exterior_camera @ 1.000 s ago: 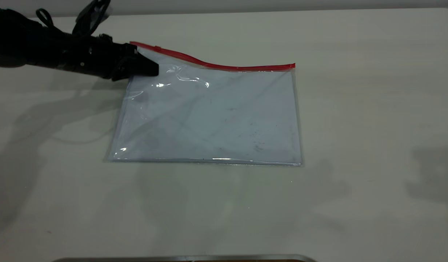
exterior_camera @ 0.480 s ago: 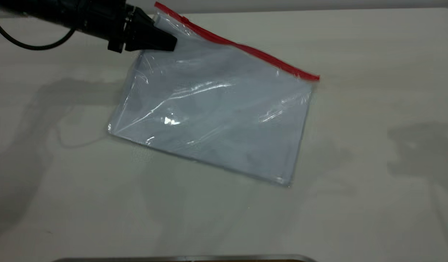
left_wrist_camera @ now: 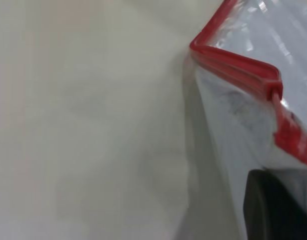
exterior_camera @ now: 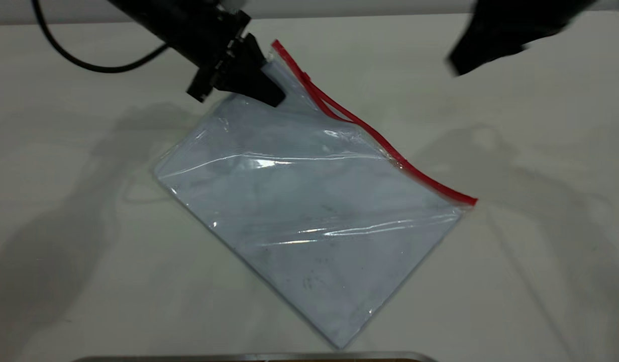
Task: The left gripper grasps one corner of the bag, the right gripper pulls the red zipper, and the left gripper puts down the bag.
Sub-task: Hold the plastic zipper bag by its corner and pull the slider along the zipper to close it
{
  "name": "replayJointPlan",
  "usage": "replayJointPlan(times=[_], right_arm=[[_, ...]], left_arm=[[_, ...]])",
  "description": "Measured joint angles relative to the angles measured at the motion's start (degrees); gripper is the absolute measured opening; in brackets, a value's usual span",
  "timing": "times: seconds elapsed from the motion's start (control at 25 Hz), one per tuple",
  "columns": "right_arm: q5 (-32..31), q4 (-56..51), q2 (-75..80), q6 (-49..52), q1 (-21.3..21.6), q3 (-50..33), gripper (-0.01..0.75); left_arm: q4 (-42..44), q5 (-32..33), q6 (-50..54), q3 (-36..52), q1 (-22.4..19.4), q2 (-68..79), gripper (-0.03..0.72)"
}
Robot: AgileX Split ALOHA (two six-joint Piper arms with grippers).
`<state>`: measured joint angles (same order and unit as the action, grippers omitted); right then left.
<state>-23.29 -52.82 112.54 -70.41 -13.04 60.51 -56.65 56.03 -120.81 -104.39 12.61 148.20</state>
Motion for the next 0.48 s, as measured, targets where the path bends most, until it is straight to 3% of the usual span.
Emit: replayJointPlan(times=[0.2, 0.48], right_arm=[[-2.1, -6.1, 9.0, -9.8, -3.9, 7.5, 0.512], [-8.3, -16.5, 15.2, -20.0, -4.6, 12.9, 0.512]], left_arm=[[0.3, -2.7, -0.1, 0.0, 2.1, 0.0, 0.052], [0.5, -2.2, -0.1, 0.0, 2.6, 0.0, 0.052]])
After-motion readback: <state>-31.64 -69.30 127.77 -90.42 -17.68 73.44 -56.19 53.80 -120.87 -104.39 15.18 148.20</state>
